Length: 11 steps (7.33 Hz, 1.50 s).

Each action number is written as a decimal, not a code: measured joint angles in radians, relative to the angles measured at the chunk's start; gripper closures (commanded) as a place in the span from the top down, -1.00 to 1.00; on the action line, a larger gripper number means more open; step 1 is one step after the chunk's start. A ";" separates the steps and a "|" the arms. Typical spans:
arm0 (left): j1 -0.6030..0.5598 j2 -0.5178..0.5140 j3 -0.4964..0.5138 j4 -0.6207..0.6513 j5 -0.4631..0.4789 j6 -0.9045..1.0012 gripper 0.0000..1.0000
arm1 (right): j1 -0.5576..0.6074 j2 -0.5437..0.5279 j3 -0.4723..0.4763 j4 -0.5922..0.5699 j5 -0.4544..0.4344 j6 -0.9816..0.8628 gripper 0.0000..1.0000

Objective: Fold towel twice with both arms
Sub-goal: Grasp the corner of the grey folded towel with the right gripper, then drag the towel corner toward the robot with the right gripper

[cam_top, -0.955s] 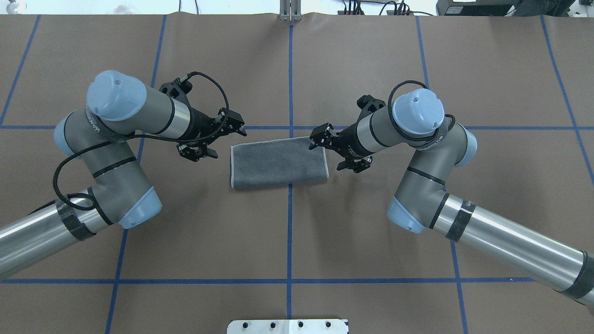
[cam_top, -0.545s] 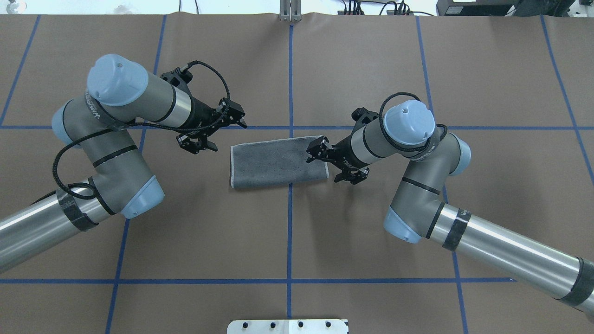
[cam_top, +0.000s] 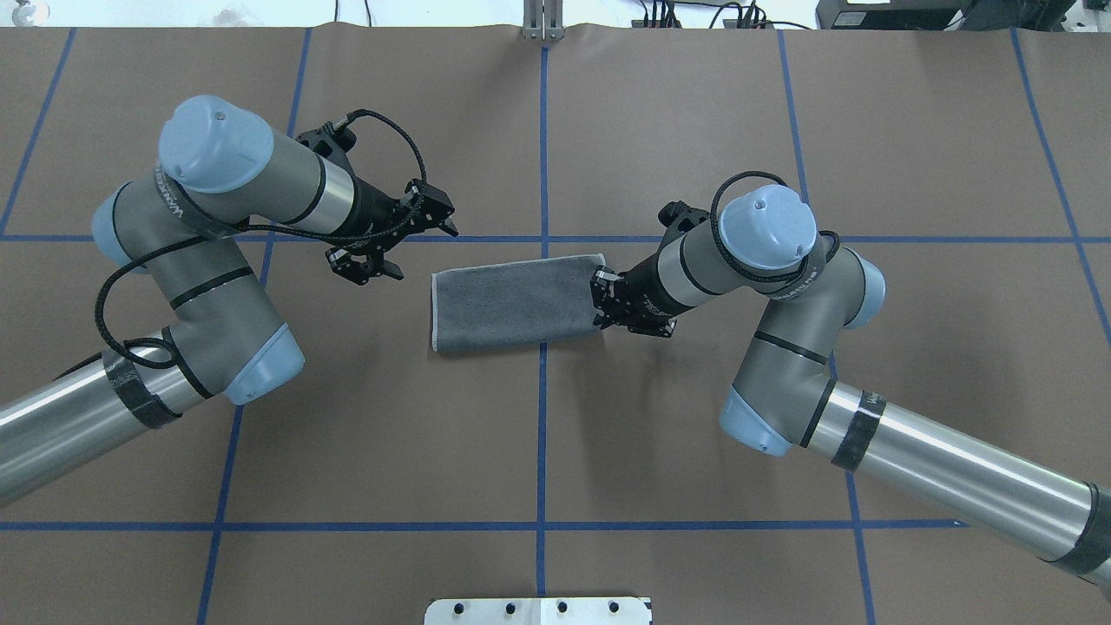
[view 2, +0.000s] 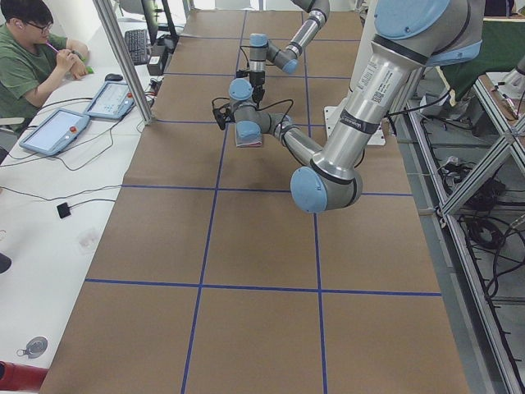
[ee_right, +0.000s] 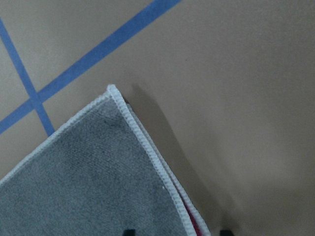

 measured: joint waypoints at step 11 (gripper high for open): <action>-0.045 0.023 -0.005 -0.003 -0.037 0.004 0.98 | -0.231 0.002 0.185 -0.006 0.109 0.118 -0.54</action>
